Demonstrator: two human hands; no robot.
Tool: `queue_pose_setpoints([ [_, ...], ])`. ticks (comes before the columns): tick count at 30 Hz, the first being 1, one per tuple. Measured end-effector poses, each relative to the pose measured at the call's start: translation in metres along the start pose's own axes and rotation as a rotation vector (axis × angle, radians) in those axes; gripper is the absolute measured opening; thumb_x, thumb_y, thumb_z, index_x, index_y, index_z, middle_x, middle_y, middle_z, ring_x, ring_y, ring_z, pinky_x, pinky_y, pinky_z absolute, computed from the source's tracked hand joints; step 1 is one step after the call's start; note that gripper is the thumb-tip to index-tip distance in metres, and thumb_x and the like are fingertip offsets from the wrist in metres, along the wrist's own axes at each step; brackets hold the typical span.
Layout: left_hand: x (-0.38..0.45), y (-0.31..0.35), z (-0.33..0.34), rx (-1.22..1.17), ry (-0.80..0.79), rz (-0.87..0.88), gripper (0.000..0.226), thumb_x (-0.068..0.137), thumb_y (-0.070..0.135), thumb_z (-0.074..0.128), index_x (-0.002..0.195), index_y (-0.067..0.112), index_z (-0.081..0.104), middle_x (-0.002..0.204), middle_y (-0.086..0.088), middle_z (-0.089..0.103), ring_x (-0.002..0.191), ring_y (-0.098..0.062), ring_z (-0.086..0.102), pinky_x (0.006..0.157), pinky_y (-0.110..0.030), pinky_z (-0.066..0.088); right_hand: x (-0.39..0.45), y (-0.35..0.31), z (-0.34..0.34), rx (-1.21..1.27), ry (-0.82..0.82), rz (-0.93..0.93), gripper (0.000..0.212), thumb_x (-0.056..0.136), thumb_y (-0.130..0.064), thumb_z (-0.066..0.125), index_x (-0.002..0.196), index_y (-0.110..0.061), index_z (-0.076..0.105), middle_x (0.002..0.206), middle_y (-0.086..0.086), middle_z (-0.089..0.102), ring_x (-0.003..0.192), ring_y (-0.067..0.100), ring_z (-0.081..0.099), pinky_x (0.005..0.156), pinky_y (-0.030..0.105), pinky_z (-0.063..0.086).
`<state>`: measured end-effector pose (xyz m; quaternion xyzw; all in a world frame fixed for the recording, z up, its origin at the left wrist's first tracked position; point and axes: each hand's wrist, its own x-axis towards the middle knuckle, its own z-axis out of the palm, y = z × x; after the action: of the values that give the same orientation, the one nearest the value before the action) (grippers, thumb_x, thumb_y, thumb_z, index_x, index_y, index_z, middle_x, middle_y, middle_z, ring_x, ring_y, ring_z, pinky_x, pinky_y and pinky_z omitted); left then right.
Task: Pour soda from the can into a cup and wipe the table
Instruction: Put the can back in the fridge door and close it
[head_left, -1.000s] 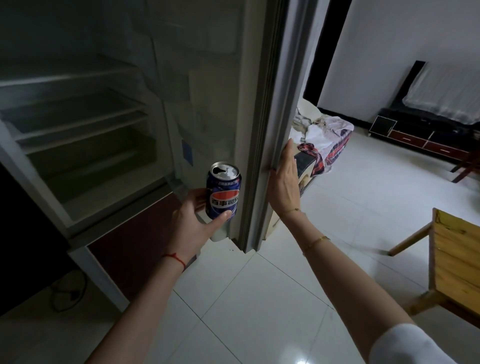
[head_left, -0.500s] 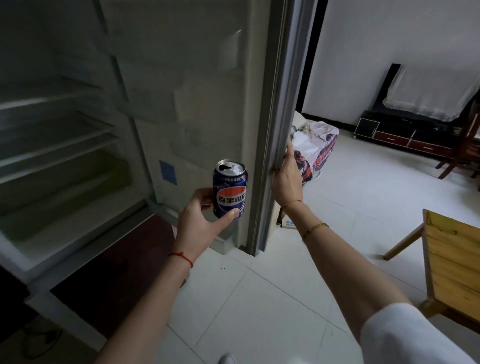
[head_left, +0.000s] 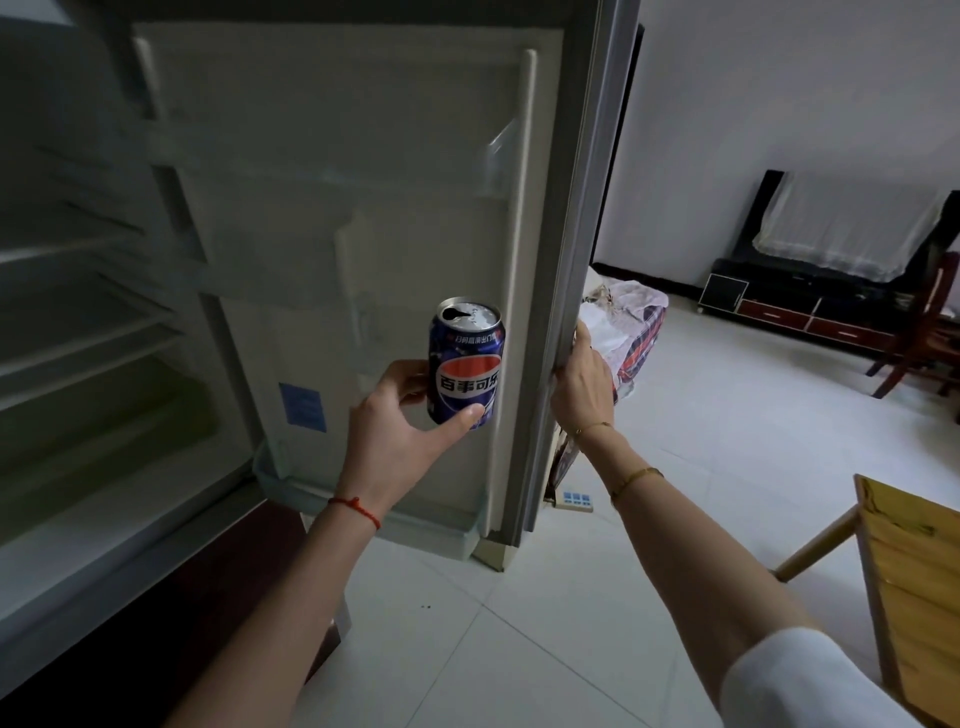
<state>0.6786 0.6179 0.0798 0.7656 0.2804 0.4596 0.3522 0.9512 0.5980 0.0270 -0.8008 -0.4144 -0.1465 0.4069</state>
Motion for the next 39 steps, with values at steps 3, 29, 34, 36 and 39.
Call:
queue_pose_setpoints([
  [3, 0.026, -0.003, 0.011, -0.019, 0.021, 0.019, 0.049, 0.066, 0.038, 0.087, 0.106, 0.027, 0.061, 0.100, 0.017, 0.069, 0.096, 0.001, 0.066, 0.086, -0.015, 0.052, 0.019, 0.011, 0.006, -0.037, -0.016, -0.037, 0.074, 0.083, -0.002, 0.055, 0.146, -0.017, 0.019, 0.111, 0.015, 0.060, 0.092, 0.029, 0.051, 0.091, 0.049, 0.048],
  [29, 0.174, -0.045, 0.085, 0.441, 0.254, -0.098, 0.062, 0.063, 0.075, 0.060, 0.099, 0.024, 0.066, 0.093, 0.011, 0.059, 0.102, -0.020, 0.053, 0.088, -0.037, 0.047, 0.165, 0.069, 0.056, 0.041, -0.248, -0.212, 0.056, 0.087, -0.003, 0.055, 0.137, -0.009, 0.032, 0.115, 0.014, 0.054, 0.099, 0.034, 0.054, 0.082, 0.041, 0.045],
  [34, 0.190, -0.046, 0.100, 0.489, 0.256, -0.185, 0.055, 0.069, 0.065, 0.072, 0.101, 0.020, 0.070, 0.093, 0.007, 0.063, 0.111, -0.025, 0.054, 0.098, -0.039, 0.044, 0.187, 0.078, 0.072, 0.105, -0.307, -0.233, 0.059, 0.084, -0.005, 0.058, 0.134, -0.015, 0.028, 0.110, 0.014, 0.055, 0.097, 0.030, 0.052, 0.084, 0.048, 0.051],
  [36, 0.195, -0.047, 0.103, 0.508, 0.241, -0.231, 0.065, 0.063, 0.072, 0.063, 0.102, 0.021, 0.069, 0.101, 0.002, 0.068, 0.113, -0.024, 0.053, 0.100, -0.039, 0.042, 0.194, 0.080, 0.077, 0.117, -0.321, -0.231, 0.061, 0.084, -0.006, 0.059, 0.134, -0.019, 0.027, 0.111, 0.013, 0.054, 0.098, 0.029, 0.051, 0.085, 0.049, 0.051],
  [39, 0.202, -0.050, 0.108, 0.565, 0.219, -0.279, 0.071, 0.059, 0.076, 0.056, 0.103, 0.022, 0.068, 0.106, 0.000, 0.070, 0.114, -0.024, 0.052, 0.101, -0.036, 0.036, 0.201, 0.081, 0.083, 0.122, -0.326, -0.229, 0.058, 0.084, -0.005, 0.058, 0.132, -0.017, 0.028, 0.108, 0.012, 0.055, 0.093, 0.027, 0.049, 0.080, 0.048, 0.050],
])
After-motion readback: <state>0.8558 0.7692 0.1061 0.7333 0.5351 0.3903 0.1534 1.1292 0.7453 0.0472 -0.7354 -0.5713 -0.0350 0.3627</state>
